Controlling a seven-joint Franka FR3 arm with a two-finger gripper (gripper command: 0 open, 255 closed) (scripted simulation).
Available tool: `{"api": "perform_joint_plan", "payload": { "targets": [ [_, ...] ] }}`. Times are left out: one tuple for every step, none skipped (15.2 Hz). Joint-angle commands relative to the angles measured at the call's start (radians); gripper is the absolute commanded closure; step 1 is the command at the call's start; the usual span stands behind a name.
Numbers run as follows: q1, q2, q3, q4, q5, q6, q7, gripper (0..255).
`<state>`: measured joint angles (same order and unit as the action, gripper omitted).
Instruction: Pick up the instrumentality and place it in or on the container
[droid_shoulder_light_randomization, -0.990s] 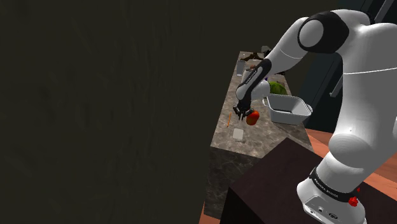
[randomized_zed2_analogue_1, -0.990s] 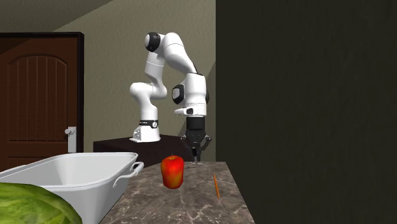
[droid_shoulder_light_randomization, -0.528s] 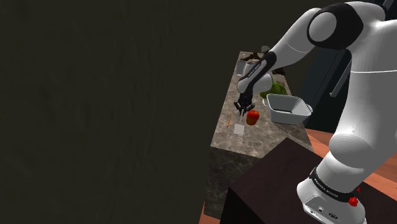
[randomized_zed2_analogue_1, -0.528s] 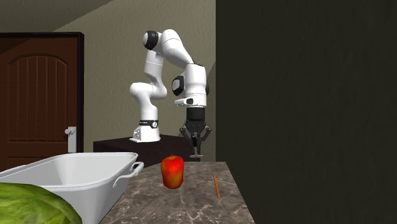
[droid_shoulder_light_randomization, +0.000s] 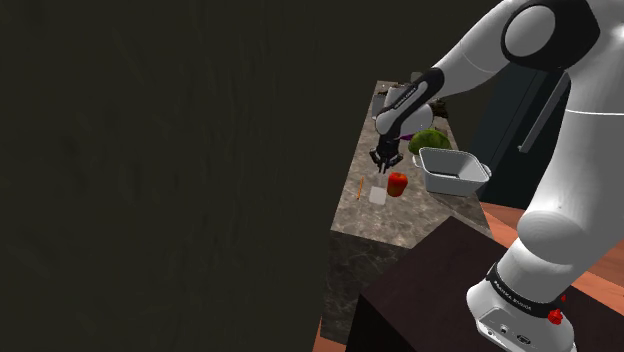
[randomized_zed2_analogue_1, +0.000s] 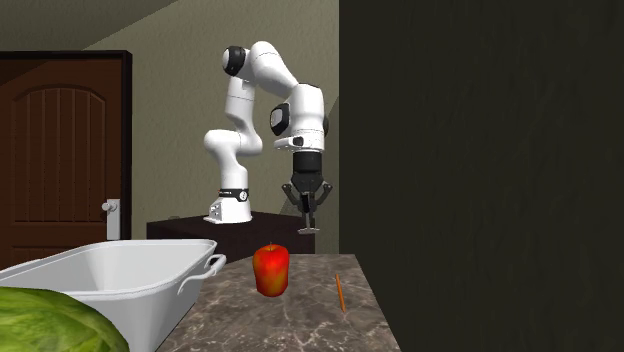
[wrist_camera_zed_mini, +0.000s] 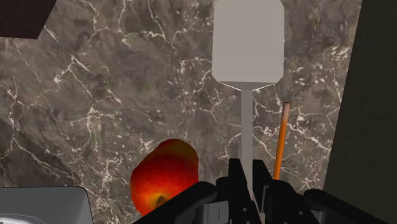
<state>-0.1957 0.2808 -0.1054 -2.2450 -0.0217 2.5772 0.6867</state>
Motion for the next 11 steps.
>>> {"api": "perform_joint_plan", "payload": {
  "targets": [
    [0.002,-0.020,-0.001,0.004,-0.003,-0.025,0.002,255],
    [0.002,-0.031,-0.002,0.005,-0.004,-0.037,0.002,255],
    [0.003,-0.042,-0.002,0.007,-0.005,-0.049,0.003,255],
    [0.003,-0.052,-0.003,0.008,-0.006,-0.061,0.003,255],
    [0.003,-0.063,-0.003,0.010,-0.007,-0.073,0.004,255],
    [0.004,-0.073,-0.004,0.012,-0.009,-0.085,0.004,255],
    [0.004,-0.083,-0.004,0.014,-0.010,-0.097,0.004,255],
    [0.005,-0.093,-0.004,0.017,-0.011,-0.110,0.005,255],
    [0.005,-0.100,-0.005,0.019,-0.012,-0.120,0.005,255],
    [-0.011,-0.101,-0.013,0.019,-0.007,-0.119,-0.022,255],
    [-0.026,-0.101,-0.022,0.020,-0.003,-0.119,-0.049,255]
  ]
}}
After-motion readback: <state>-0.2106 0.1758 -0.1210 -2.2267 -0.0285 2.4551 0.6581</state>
